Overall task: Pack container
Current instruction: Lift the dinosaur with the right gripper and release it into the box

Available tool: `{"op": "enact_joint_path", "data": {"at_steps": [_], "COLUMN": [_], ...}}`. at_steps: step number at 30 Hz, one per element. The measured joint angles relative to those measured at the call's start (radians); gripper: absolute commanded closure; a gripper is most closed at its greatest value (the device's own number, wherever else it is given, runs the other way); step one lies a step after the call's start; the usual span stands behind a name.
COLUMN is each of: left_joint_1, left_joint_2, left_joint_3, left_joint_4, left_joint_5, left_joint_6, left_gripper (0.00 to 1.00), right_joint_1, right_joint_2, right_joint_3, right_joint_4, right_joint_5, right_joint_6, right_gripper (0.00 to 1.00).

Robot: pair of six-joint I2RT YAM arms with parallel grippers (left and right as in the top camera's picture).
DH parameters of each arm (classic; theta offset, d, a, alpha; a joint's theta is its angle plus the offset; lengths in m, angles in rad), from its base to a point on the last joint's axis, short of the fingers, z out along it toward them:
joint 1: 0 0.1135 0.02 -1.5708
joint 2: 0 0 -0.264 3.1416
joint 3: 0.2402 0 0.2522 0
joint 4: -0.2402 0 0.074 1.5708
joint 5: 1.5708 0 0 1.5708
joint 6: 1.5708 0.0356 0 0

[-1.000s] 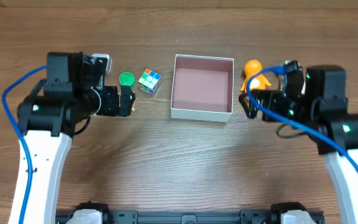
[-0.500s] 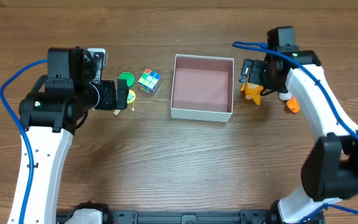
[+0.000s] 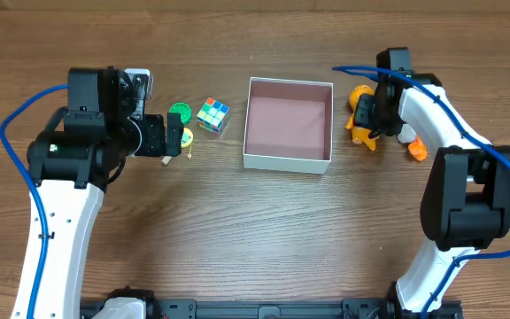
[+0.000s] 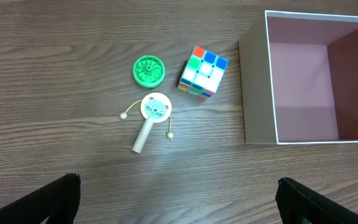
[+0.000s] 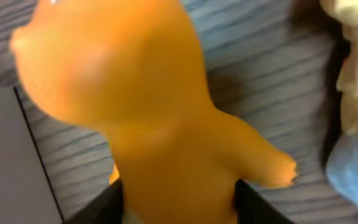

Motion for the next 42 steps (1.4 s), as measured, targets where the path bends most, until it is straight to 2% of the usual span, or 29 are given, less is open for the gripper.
{"op": "enact_joint_path", "data": {"at_steps": [2, 3, 6, 9, 12, 15, 18, 22, 26, 30, 32, 33, 34, 42], "left_joint_1": [0.000, 0.000, 0.000, 0.000, 0.000, 0.000, 0.000, 0.000, 0.000, 0.000, 0.000, 0.000, 0.000, 0.000], "left_joint_2": [0.000, 0.000, 0.000, 0.000, 0.000, 0.000, 0.000, 0.000, 0.000, 0.000, 0.000, 0.000, 0.000, 0.000], "left_joint_3": [0.000, 0.000, 0.000, 0.001, 0.001, 0.001, 0.001, 0.001, 0.001, 0.001, 0.001, 0.001, 0.001, 0.001], "left_joint_4": [0.000, 0.000, 0.000, 0.000, 0.000, 0.000, -0.001, 0.000, 0.000, 0.000, 0.000, 0.000, 0.000, 0.000], "left_joint_5": [0.000, 0.000, 0.000, -0.003, -0.003, -0.004, -0.004, -0.004, -0.004, -0.004, -0.004, -0.004, -0.004, -0.004], "left_joint_6": [0.000, 0.000, 0.000, 0.000, 0.000, 0.000, 0.000, 0.000, 0.000, 0.000, 0.000, 0.000, 0.000, 0.000], "left_gripper": [0.00, 0.00, 0.00, 0.00, 0.00, 0.00, 0.00, 0.00, 0.00, 0.00, 0.00, 0.00, 0.00, 0.00], "right_joint_1": [0.000, 0.000, 0.003, 0.030, 0.117, 0.254, 0.376, 0.426, 0.426, 0.434, 0.454, 0.464, 0.478, 0.508], "right_joint_2": [0.000, 0.000, -0.007, -0.071, -0.164, -0.233, -0.216, -0.143, -0.060, 0.014, 0.038, 0.040, 0.040, -0.008], "right_joint_3": [0.011, 0.026, 0.154, 0.366, 0.522, 0.568, 0.526, 0.373, 0.266, 0.246, 0.245, 0.245, 0.245, 0.244], "right_joint_4": [-0.048, -0.084, -0.272, -0.445, -0.517, -0.493, -0.381, -0.241, -0.146, -0.086, -0.043, -0.039, -0.035, -0.063], "right_joint_5": [0.002, 0.004, 0.012, 0.014, -0.010, -0.048, -0.044, 0.007, -0.018, -0.077, -0.122, -0.127, -0.129, -0.060], "right_joint_6": [0.007, 0.010, 0.009, 0.011, 0.035, 0.097, 0.225, 0.368, 0.426, 0.447, 0.451, 0.461, 0.452, 0.478], "right_gripper": [0.94, 0.96, 0.96, 0.96, 0.96, 0.96, 0.96, 0.96, 0.96, 0.85, 0.61, 0.52, 0.00, 0.00]}}
